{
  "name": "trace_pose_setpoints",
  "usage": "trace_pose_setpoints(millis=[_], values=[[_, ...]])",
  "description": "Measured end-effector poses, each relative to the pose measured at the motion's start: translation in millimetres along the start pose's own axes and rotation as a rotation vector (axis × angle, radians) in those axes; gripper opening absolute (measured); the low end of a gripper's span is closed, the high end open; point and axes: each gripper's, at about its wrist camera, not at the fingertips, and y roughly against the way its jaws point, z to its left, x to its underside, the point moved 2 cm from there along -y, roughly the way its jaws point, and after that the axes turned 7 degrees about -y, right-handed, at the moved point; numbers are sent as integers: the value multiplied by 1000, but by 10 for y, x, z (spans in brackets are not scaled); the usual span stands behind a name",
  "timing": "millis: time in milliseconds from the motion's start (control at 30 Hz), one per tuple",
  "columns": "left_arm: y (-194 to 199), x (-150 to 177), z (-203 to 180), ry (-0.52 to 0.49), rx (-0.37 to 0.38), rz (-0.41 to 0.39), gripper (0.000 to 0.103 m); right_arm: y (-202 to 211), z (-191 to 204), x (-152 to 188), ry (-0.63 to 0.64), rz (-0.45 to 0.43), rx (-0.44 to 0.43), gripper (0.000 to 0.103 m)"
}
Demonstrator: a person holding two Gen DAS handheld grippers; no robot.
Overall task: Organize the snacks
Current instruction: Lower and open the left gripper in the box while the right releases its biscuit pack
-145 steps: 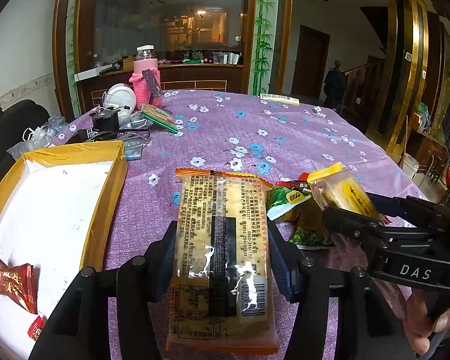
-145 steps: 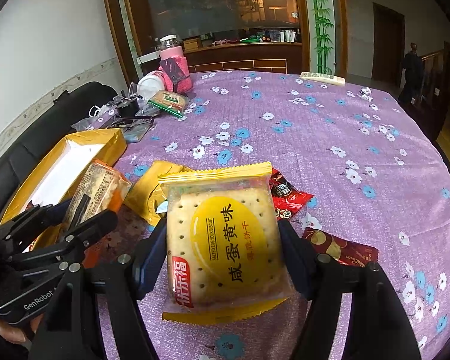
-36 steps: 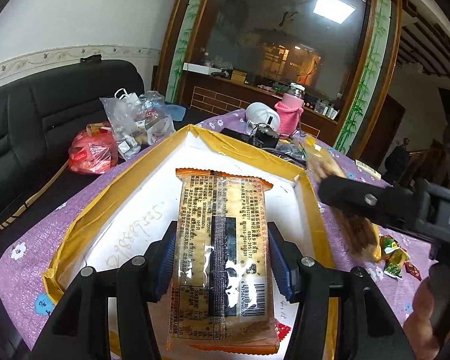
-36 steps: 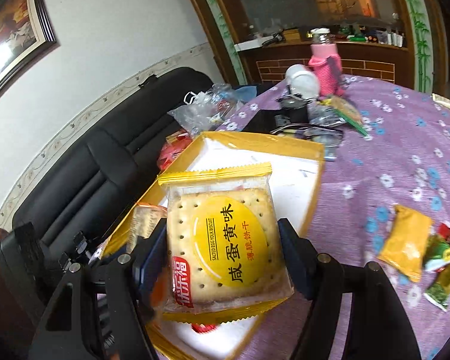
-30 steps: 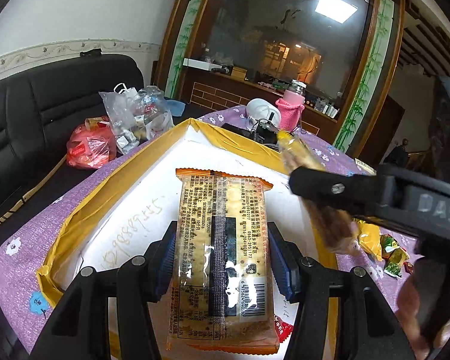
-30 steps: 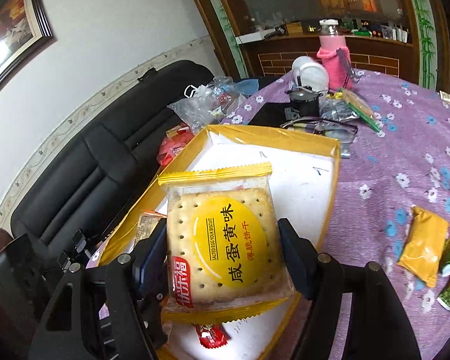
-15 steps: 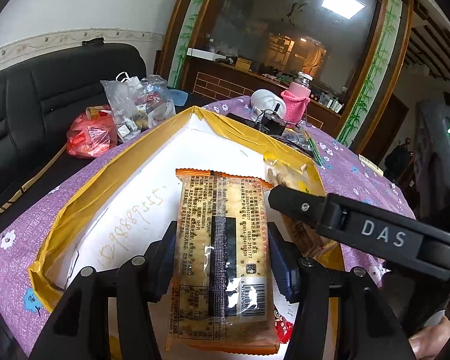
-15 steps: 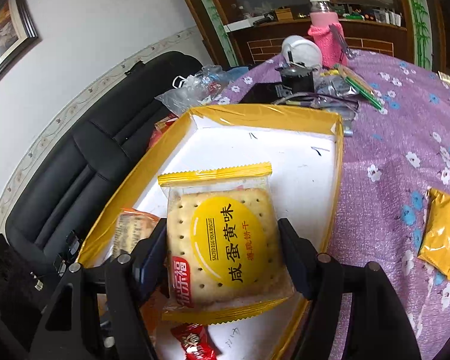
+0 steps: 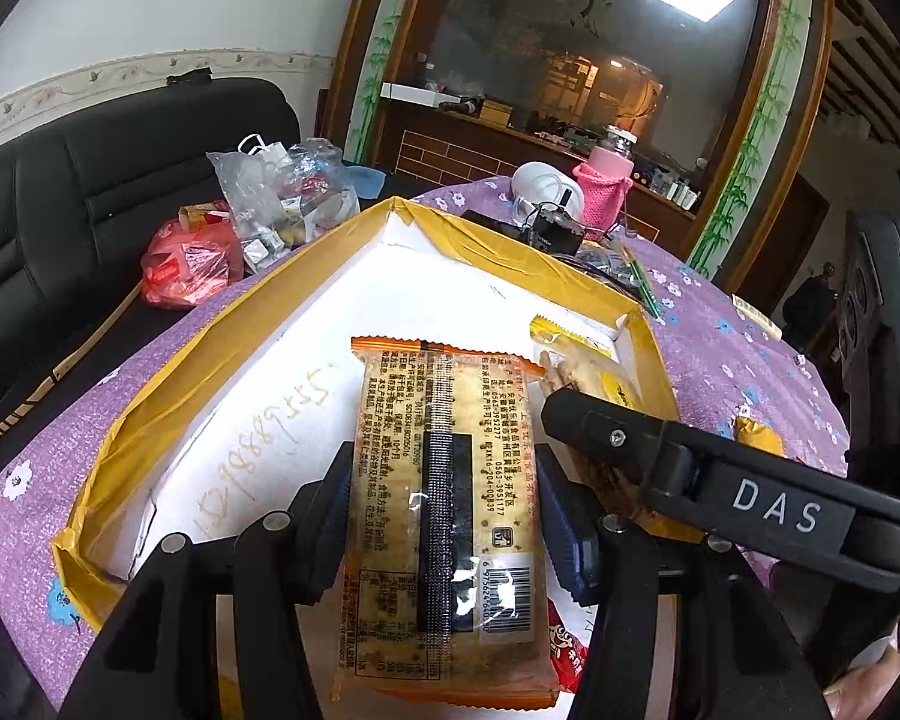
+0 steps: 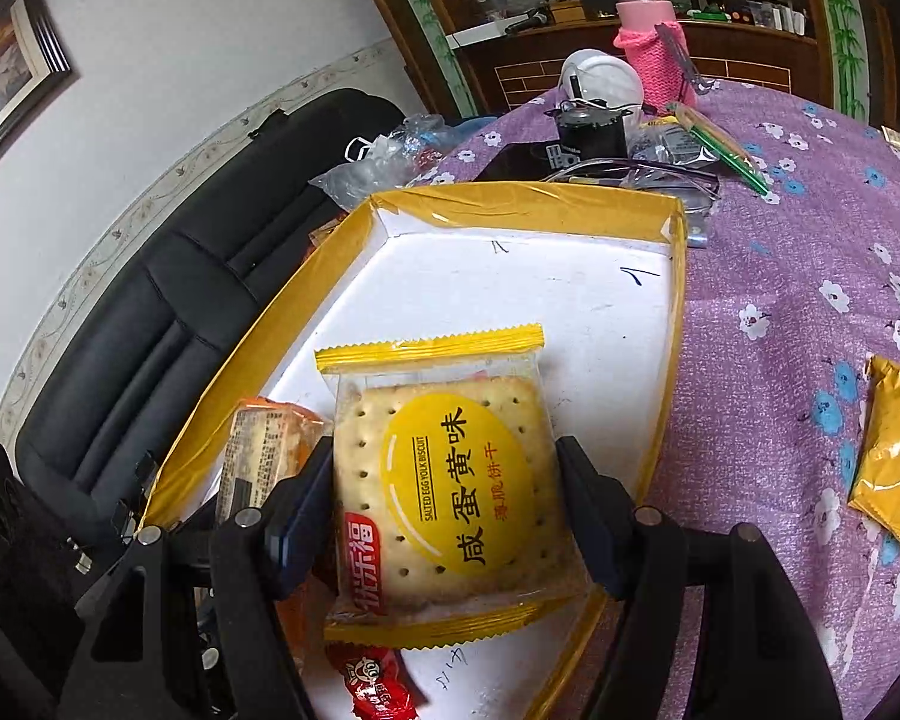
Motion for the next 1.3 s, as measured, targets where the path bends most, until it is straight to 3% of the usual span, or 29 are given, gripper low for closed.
trace_pose_setpoints(millis=[567,867,1300], values=[[-14,13,14,2,-8,8,60,74,-13,-27,-23,-28,-54,71],[17,21,45,16,-10,-8,69,169,-34,-49,-49,-43,-68,71],[54,16,-19,-17,-12,-12,73,719,-123,-62,-106,-59,-99,71]])
